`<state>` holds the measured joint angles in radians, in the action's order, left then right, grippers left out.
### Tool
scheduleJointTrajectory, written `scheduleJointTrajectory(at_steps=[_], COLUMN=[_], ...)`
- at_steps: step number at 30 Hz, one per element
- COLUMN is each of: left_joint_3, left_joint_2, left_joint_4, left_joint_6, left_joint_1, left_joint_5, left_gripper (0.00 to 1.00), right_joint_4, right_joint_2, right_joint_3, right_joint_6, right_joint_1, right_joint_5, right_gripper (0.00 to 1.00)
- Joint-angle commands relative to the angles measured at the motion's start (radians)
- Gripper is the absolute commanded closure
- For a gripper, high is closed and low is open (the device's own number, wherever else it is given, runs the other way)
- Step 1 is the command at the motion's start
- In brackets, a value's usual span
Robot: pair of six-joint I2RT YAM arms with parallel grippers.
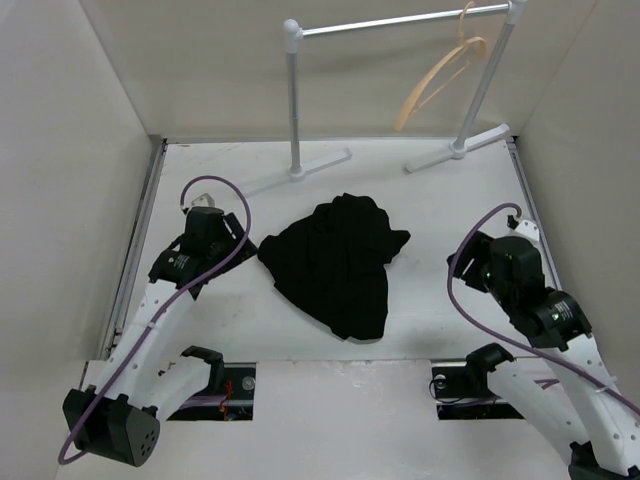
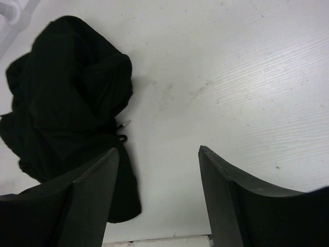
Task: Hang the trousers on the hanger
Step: Flatten out the trousers at the center of the board.
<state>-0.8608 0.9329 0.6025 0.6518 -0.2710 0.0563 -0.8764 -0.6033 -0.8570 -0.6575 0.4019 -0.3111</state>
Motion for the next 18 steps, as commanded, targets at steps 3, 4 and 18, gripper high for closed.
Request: scheduleJointTrajectory(at_steps=[3, 4, 18], left_joint_3=[0.017, 0.031, 0.143], left_joint_2=[-0.020, -0.025, 0.112], left_joint_4=[-0.020, -0.026, -0.226], left_joint_6=[-0.015, -0.020, -0.015], left_joint_1=[0.034, 0.036, -0.004], left_joint_5=[-0.027, -0.026, -0.099], left_gripper=[0.44, 0.49, 0.48], right_joint_4=[0.024, 0.024, 0.218], right_joint_2=[-0.036, -0.053, -0.303], right_joint_3=[-0.114, -0.126, -0.079], right_joint_6=[0.012, 0.012, 0.012], right_joint_1=[0.042, 0.054, 0.229], right_joint_5=[0.032, 0.043, 0.076], right_gripper=[0.61, 0.70, 0.26])
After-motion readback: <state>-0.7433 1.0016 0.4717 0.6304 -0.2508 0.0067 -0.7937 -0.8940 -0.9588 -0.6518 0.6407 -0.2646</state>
